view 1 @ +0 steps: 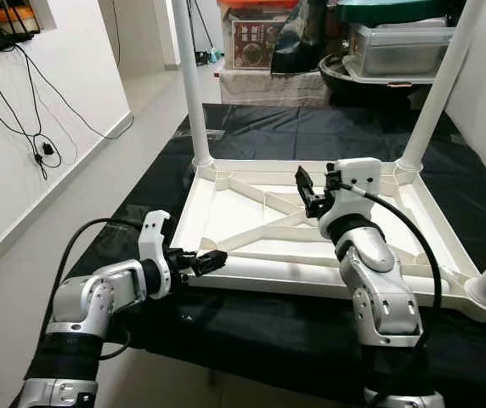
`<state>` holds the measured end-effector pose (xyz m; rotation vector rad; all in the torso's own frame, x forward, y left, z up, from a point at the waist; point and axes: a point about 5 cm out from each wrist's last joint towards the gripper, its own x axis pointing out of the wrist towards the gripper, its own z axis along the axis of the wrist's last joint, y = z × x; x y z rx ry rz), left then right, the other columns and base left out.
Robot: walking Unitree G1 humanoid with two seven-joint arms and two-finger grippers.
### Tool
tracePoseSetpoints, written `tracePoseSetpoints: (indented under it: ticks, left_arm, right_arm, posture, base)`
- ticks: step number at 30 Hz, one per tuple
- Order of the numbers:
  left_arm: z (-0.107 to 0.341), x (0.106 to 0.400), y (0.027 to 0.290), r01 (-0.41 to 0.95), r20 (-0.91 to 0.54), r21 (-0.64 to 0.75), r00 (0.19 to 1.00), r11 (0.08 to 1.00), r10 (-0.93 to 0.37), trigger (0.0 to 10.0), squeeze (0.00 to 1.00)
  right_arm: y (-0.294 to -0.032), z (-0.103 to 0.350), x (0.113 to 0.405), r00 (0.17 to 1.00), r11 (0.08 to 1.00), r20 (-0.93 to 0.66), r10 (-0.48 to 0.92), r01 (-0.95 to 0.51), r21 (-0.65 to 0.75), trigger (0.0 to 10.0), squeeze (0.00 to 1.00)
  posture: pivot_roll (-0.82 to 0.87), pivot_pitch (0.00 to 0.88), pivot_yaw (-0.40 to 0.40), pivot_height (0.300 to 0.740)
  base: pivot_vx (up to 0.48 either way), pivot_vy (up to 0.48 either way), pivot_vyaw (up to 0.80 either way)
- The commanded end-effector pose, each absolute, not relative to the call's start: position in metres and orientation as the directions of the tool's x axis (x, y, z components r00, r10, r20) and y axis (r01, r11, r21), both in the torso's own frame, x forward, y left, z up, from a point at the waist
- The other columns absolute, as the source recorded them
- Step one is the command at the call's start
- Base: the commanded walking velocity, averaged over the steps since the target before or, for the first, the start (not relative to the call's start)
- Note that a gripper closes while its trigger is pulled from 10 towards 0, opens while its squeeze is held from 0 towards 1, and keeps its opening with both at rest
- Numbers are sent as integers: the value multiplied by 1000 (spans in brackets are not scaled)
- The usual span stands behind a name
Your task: Building children table
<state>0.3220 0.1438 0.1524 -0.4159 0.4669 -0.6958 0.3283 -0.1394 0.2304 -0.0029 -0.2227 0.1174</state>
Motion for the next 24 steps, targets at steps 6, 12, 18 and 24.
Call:
tracePoseSetpoints:
  ticks: [6,12,18,24]
  left_arm:
    - [148,324,142,492,-287,-545,651,679,-703,10000,0]
    - [150,324,139,494,-246,-598,636,631,-731,10000,0]
    - [167,315,130,570,-115,-705,497,423,-860,10000,0]
    - [170,302,136,599,-114,-721,393,348,-912,10000,0]
  right_arm:
    - [-138,231,325,972,993,204,117,-118,-6,10000,0]
    - [-138,230,325,974,993,197,115,-117,-4,10000,0]
    - [-138,235,326,974,994,201,108,-110,2,10000,0]
    - [-136,235,326,974,993,199,109,-114,14,10000,0]
  posture:
    - [173,140,42,740]
    - [172,144,40,740]
    - [173,144,43,740]
    - [182,139,40,740]
  base:
    - [0,0,0]
    - [0,0,0]
    - [0,0,0]
    - [0,0,0]
